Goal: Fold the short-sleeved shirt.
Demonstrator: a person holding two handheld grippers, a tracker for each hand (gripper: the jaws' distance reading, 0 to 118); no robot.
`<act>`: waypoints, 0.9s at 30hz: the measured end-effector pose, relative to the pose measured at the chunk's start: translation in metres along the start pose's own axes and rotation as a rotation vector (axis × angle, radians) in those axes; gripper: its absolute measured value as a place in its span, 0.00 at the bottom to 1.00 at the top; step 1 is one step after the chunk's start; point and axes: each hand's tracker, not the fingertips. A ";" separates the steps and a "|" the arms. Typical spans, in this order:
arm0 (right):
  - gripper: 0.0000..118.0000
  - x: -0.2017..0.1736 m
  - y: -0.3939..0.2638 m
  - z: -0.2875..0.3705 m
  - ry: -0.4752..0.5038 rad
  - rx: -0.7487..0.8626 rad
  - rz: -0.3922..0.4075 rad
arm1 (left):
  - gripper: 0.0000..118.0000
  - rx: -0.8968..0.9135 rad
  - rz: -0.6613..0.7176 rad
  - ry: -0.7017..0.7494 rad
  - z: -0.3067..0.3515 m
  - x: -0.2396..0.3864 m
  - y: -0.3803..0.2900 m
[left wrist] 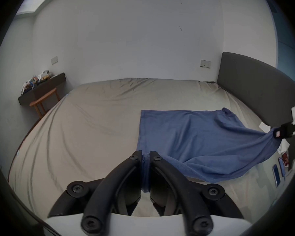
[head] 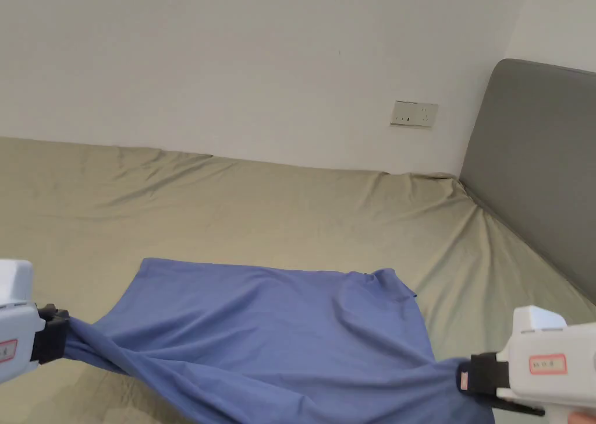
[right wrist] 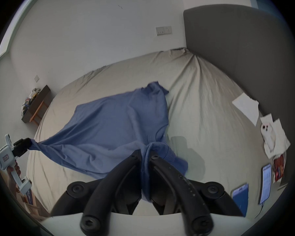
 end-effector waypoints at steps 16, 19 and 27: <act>0.07 0.060 -0.160 0.057 0.012 -0.045 -0.102 | 0.06 -0.081 0.097 0.045 0.094 -0.016 -0.147; 0.07 0.062 -0.181 0.065 0.007 -0.048 -0.102 | 0.06 -0.109 0.104 0.047 0.102 -0.017 -0.169; 0.07 0.072 -0.221 0.082 0.004 -0.044 -0.118 | 0.06 -0.132 0.136 0.051 0.127 -0.021 -0.201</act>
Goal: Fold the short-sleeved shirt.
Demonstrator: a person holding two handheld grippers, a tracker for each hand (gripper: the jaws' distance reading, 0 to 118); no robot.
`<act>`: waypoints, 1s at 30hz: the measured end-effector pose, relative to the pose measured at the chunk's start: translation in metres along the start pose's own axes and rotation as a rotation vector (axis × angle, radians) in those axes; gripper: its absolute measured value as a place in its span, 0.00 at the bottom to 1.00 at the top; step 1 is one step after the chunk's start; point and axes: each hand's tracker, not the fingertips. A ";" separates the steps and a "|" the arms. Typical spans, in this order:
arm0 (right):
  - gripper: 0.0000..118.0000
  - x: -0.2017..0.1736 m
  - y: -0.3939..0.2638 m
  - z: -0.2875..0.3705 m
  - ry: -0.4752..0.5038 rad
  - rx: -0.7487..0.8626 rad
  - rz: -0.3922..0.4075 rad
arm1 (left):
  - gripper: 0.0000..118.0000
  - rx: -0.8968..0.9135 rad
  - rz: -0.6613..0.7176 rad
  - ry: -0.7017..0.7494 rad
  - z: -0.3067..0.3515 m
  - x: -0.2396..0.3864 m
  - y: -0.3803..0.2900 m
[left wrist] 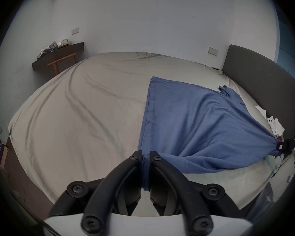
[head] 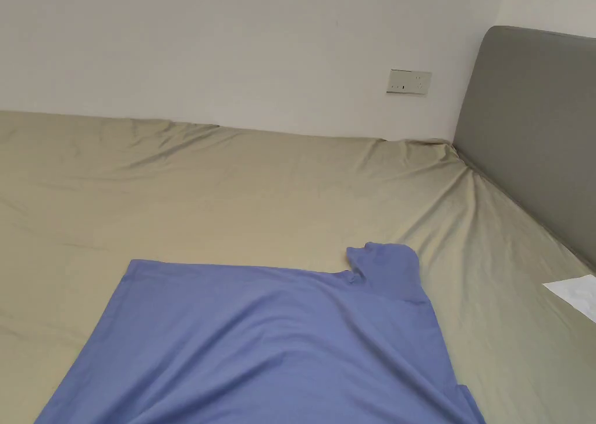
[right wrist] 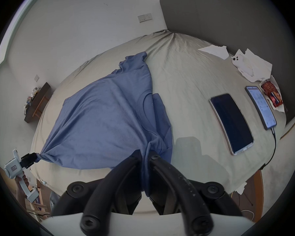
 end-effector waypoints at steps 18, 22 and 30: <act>0.63 -0.012 -0.052 -0.047 -0.172 0.051 0.104 | 0.58 -0.063 0.001 0.122 -0.029 0.004 -0.047; 0.80 -0.030 -0.076 0.002 -0.163 0.252 0.153 | 0.89 0.085 0.096 0.061 0.014 0.006 -0.057; 0.02 -0.052 -0.119 0.032 -0.280 0.502 0.198 | 0.06 0.225 -0.005 0.187 0.042 0.032 -0.072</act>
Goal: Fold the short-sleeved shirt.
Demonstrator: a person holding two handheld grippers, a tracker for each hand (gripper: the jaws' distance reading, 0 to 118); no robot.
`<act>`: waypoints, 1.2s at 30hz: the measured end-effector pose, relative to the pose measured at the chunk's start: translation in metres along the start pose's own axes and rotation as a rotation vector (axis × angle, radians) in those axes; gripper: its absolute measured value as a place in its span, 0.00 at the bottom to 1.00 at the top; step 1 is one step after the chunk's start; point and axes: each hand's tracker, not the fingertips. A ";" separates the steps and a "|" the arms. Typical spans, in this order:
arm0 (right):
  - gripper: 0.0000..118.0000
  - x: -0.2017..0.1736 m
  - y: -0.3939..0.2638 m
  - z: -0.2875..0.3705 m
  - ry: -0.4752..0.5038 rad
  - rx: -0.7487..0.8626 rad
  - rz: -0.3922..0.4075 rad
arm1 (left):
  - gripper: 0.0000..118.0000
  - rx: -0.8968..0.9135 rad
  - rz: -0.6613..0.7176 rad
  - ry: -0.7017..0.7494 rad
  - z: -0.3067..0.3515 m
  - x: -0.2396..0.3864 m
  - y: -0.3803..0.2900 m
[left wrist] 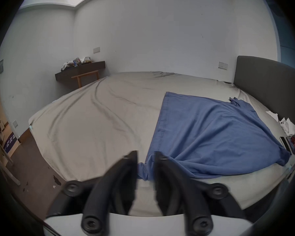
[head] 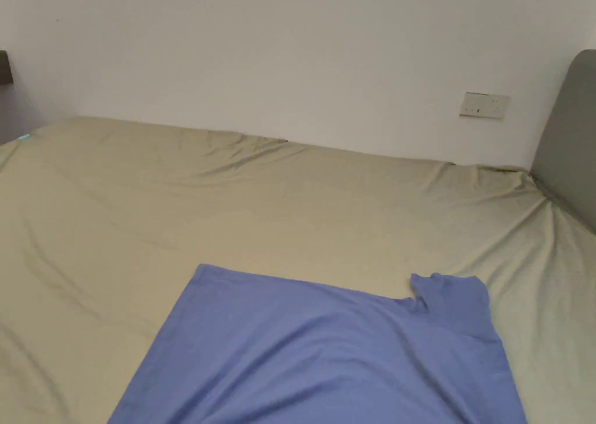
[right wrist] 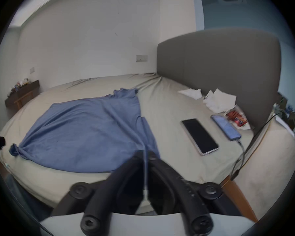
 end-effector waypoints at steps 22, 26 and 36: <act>0.01 0.002 -0.004 -0.011 0.065 -0.029 -0.086 | 0.93 -0.094 0.058 -0.070 -0.056 -0.005 -0.029; 0.01 0.002 -0.003 -0.014 0.062 -0.036 -0.091 | 0.93 -0.216 0.098 -0.114 -0.072 -0.005 -0.023; 0.01 -0.001 0.000 -0.022 0.064 -0.066 -0.077 | 0.10 -0.268 0.052 -0.145 -0.081 0.010 -0.016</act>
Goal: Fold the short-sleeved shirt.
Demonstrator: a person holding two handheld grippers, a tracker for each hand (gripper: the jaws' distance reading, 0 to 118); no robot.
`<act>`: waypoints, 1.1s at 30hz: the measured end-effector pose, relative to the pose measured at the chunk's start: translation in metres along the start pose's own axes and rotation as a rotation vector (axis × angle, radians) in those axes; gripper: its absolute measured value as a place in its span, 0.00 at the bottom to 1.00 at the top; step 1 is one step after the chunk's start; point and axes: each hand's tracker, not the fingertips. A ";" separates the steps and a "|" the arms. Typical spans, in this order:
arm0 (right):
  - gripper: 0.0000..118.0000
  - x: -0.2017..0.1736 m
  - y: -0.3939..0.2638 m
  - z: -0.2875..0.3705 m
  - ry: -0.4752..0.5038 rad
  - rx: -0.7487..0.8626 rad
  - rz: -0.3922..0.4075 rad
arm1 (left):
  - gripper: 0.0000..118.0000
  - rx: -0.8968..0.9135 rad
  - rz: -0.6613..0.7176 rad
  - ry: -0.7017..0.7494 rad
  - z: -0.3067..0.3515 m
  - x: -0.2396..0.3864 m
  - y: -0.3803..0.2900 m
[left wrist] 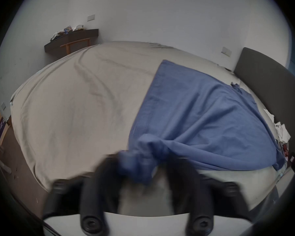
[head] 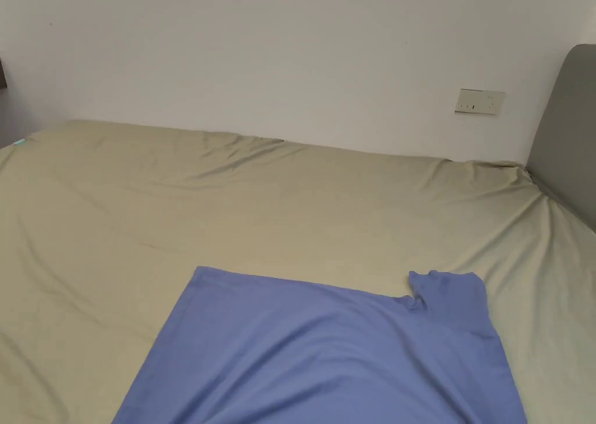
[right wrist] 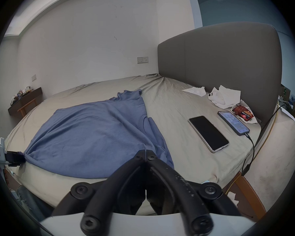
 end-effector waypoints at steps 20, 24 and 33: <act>0.85 0.017 0.016 -0.043 0.044 -0.291 0.080 | 0.10 0.034 0.038 -0.038 0.025 0.013 0.045; 0.78 0.011 0.009 -0.054 0.031 -0.332 0.096 | 0.10 0.028 0.044 -0.035 0.023 0.012 0.045; 0.03 0.020 0.024 -0.045 0.067 -0.361 -0.029 | 0.10 0.041 0.124 -0.044 0.035 0.004 0.040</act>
